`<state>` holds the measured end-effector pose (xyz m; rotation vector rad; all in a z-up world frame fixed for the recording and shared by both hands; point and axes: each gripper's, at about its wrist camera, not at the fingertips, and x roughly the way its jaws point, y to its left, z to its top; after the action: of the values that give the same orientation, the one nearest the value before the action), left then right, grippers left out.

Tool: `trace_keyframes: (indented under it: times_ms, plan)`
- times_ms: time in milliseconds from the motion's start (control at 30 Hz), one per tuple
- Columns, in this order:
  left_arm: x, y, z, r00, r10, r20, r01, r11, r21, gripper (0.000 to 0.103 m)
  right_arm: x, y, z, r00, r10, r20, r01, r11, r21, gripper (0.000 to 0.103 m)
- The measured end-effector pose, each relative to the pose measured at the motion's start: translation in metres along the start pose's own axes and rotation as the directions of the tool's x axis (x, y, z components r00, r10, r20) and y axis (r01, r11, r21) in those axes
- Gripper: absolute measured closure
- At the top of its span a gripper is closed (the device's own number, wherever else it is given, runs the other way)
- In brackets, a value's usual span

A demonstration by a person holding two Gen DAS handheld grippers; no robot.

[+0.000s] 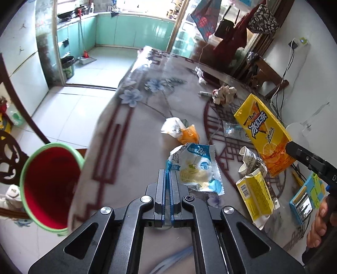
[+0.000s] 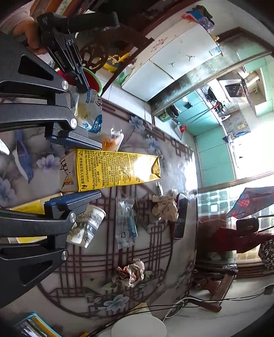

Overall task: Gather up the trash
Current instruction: 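Carry wrapper and carton over red bucket and open both tools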

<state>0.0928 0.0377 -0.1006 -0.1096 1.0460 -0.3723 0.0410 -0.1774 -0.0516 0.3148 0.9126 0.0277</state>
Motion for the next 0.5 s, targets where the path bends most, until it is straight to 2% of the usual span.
trace_keyframes:
  times_ms: [267, 500]
  plan:
    - [-0.022, 0.036, -0.012, 1.0, 0.018, 0.026, -0.017, 0.999, -0.03, 0.101, -0.003, 0.041, -0.006, 1.0, 0.007, -0.005, -0.007, 0.999, -0.042, 0.067]
    - [-0.029, 0.074, -0.02, 0.998, 0.055, 0.013, -0.054, 0.997, -0.06, 0.101, -0.005, 0.073, -0.009, 0.999, 0.03, 0.01, -0.03, 0.998, -0.056, 0.067]
